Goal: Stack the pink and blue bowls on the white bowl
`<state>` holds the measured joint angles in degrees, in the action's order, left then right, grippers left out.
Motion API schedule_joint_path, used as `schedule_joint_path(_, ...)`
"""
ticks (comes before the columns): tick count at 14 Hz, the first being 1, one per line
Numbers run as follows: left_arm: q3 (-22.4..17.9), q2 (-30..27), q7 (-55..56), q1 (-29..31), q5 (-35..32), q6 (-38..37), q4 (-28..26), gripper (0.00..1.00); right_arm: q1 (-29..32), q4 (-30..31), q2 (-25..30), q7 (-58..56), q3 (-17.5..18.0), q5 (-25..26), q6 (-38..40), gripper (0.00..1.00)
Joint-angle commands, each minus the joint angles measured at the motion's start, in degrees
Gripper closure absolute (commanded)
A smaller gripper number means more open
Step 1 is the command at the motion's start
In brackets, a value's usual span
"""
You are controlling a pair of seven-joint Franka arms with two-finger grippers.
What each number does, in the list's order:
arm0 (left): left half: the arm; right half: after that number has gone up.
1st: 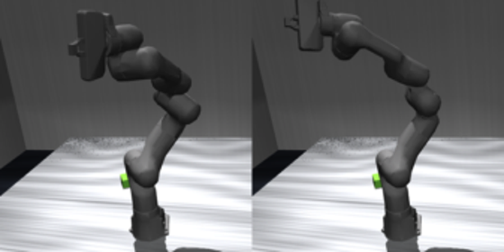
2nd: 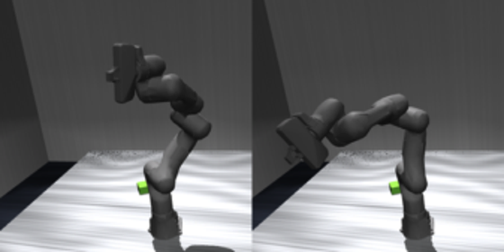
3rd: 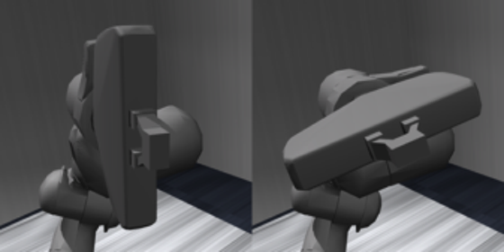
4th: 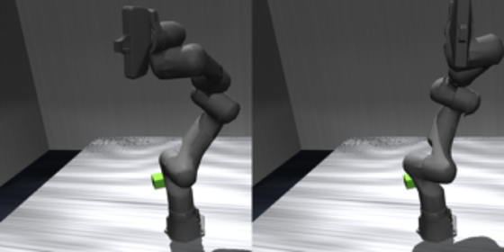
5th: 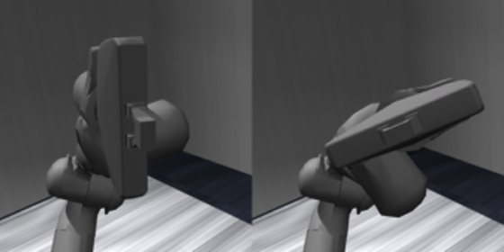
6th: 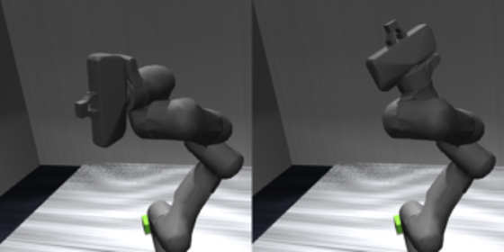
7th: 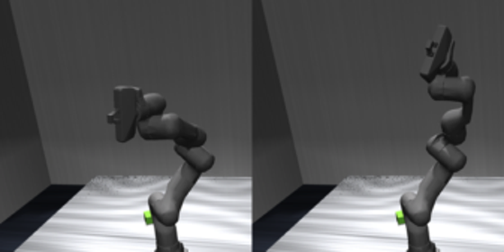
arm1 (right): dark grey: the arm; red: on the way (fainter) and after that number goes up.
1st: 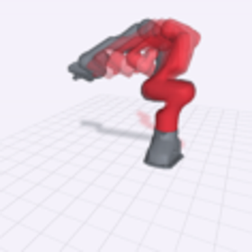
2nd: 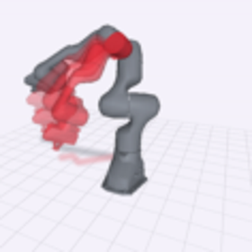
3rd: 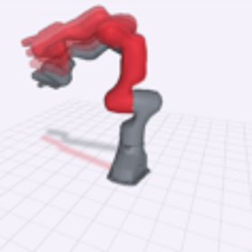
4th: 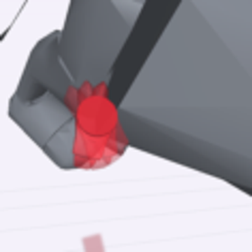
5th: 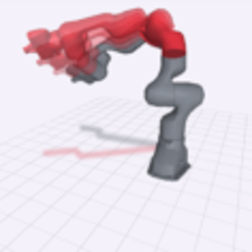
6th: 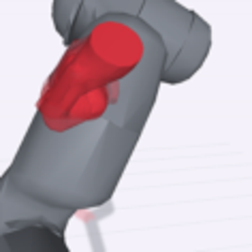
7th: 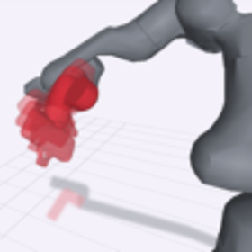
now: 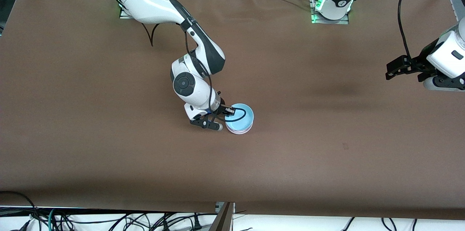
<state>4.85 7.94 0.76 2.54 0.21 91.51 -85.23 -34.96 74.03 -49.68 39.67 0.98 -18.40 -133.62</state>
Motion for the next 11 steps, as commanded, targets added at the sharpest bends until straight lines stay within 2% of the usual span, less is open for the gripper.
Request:
schedule_joint_path(1, -0.6, 1.8, -0.8, -0.6, 1.2, -1.6, 2.9, 0.00, -0.3, -2.3, -1.5, -1.1, -0.3, -0.3, -0.2, 1.00)
schedule_joint_path(9, -0.7, 2.1, -0.9, -0.5, 1.2, -1.6, 3.0, 0.00, -0.3, -2.3, -1.6, -1.5, -0.3, 0.2, -0.1, 1.00)
schedule_joint_path(10, -0.7, 2.1, -1.0, -0.5, 1.3, -1.6, 3.0, 0.00, -0.2, -2.4, -1.6, -1.4, -0.3, 0.2, 0.0, 0.77)
schedule_joint_path(11, -0.7, 2.1, -1.0, -0.5, 1.2, -1.6, 3.0, 0.00, -0.2, -2.4, -1.5, -1.4, -0.4, 0.2, 0.5, 0.06)
